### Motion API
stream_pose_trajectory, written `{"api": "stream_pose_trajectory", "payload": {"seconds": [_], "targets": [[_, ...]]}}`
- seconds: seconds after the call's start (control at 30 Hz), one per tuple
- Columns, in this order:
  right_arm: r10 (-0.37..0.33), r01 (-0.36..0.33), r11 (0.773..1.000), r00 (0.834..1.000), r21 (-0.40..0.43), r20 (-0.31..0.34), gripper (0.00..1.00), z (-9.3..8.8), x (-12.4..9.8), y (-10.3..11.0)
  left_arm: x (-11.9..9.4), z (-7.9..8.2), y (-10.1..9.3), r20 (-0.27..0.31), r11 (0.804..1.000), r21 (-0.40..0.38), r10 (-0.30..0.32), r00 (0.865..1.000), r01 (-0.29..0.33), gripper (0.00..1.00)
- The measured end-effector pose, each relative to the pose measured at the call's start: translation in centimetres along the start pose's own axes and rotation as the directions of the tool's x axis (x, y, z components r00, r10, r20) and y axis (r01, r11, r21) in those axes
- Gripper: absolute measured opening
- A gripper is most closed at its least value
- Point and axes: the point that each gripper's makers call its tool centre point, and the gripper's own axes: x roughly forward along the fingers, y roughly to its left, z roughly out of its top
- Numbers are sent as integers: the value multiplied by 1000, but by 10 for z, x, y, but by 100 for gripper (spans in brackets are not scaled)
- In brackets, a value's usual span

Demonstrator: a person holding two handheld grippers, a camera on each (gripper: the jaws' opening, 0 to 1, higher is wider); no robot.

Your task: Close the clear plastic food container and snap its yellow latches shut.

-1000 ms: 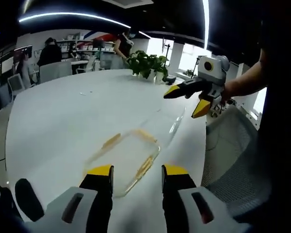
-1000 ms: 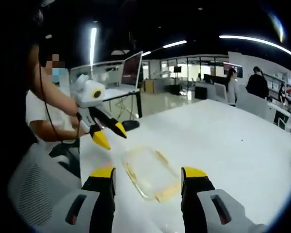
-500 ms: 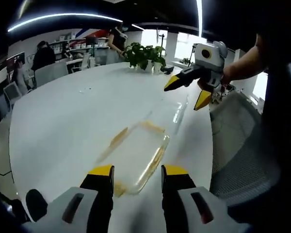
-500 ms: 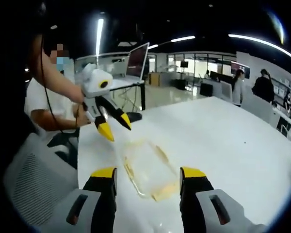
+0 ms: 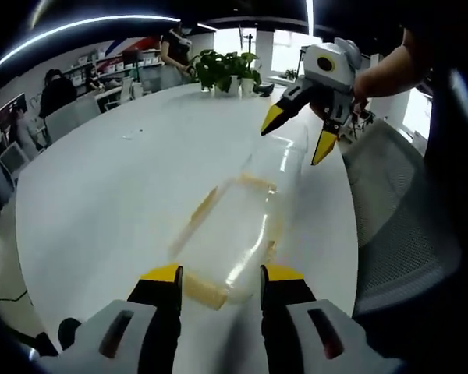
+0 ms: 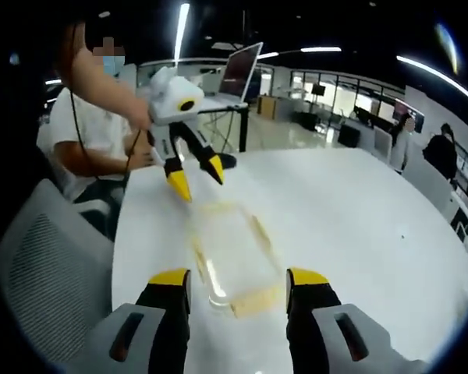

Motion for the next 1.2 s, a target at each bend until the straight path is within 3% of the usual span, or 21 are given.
{"api": "stream_pose_trajectory", "payload": {"seconds": [0.43, 0.6, 0.9, 1.2], "targets": [[38, -41, 999, 996, -26, -82, 50, -16, 10, -9, 7, -20, 9, -106, 996, 78, -28, 994, 36, 39], [45, -54, 996, 991, -68, -123, 52, -21, 15, -10, 10, -22, 14, -135, 989, 140, -28, 990, 47, 36], [61, -71, 996, 985, -59, -160, 53, -29, 25, -13, 13, -29, 20, -174, 983, 167, -45, 984, 75, 37], [93, -118, 989, 966, -92, -241, 54, -41, 32, -12, 17, -35, 21, -220, 970, 210, -77, 972, 124, 37]]}}
